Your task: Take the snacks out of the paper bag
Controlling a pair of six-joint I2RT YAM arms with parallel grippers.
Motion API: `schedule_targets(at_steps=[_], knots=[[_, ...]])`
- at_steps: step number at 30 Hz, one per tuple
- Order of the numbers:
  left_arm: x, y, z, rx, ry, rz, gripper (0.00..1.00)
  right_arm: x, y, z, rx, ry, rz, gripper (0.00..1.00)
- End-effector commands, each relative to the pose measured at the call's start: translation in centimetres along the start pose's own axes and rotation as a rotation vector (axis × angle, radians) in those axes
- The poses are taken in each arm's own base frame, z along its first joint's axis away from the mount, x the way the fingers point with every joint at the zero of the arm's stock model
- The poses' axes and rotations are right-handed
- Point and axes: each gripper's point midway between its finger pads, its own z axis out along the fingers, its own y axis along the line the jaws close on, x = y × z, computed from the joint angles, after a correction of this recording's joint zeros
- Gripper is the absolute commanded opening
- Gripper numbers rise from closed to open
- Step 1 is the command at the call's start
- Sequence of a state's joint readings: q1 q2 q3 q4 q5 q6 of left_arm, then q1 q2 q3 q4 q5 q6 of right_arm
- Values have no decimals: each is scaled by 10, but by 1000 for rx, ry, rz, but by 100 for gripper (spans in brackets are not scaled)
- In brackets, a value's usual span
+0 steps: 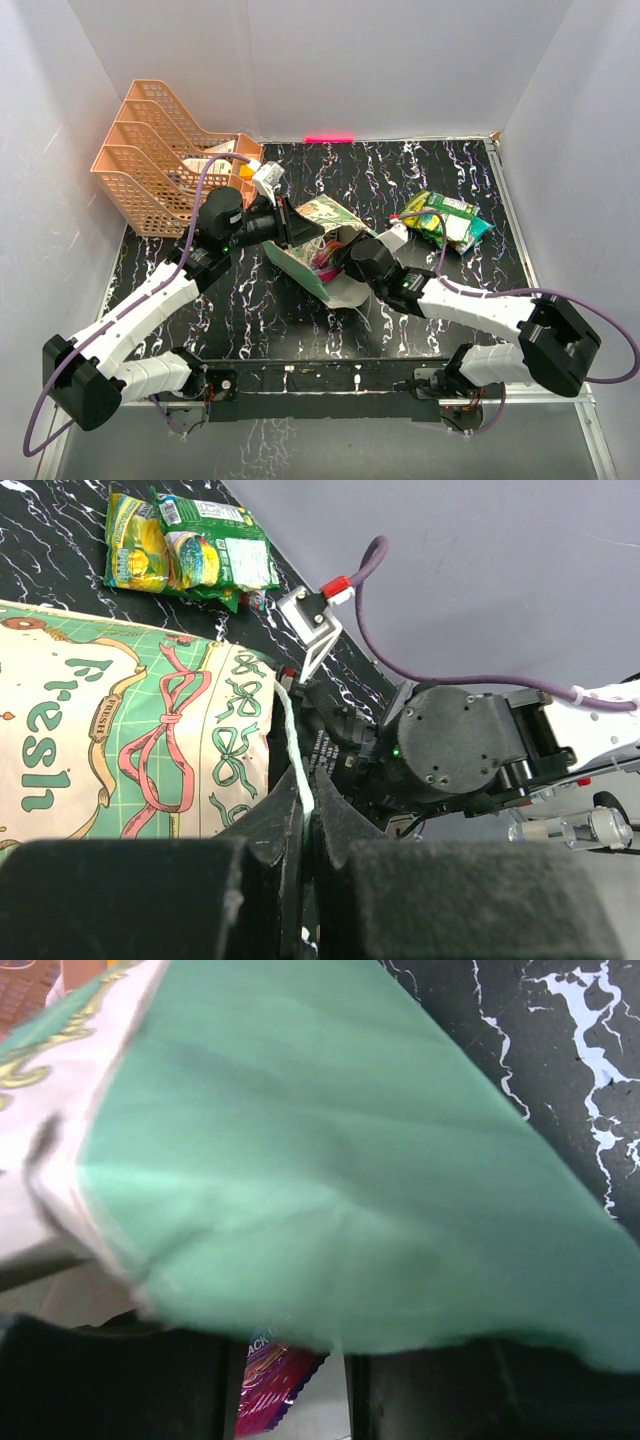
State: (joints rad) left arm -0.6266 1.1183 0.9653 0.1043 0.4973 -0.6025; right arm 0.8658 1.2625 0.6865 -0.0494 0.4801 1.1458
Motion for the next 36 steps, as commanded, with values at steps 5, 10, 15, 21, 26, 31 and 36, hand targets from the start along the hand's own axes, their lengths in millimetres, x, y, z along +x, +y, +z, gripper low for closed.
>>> schedule_targets(at_steps=[5, 10, 15, 21, 26, 31, 36], knots=[[-24, -24, -5, 66, -56, 49, 0, 1, 10, 20, -60, -59, 118, 45], [-24, -26, -6, 72, -54, 51, 0, -2, 17, 30, -89, -99, 142, 58], [-25, -28, -7, 78, -55, 50, 0, 2, 26, 40, -127, -102, 174, 62], [-25, -29, -8, 76, -55, 54, 0, 4, 35, 46, -142, -97, 165, 50], [-25, -24, -9, 50, -61, 61, 0, -6, 47, 33, -171, -96, 69, 29], [-26, -16, -8, 12, -70, 55, 0, -22, 59, 6, -227, -97, -30, 11], [-28, -3, -10, -64, -89, 49, 0, -37, 68, -29, -287, -84, -132, 7]])
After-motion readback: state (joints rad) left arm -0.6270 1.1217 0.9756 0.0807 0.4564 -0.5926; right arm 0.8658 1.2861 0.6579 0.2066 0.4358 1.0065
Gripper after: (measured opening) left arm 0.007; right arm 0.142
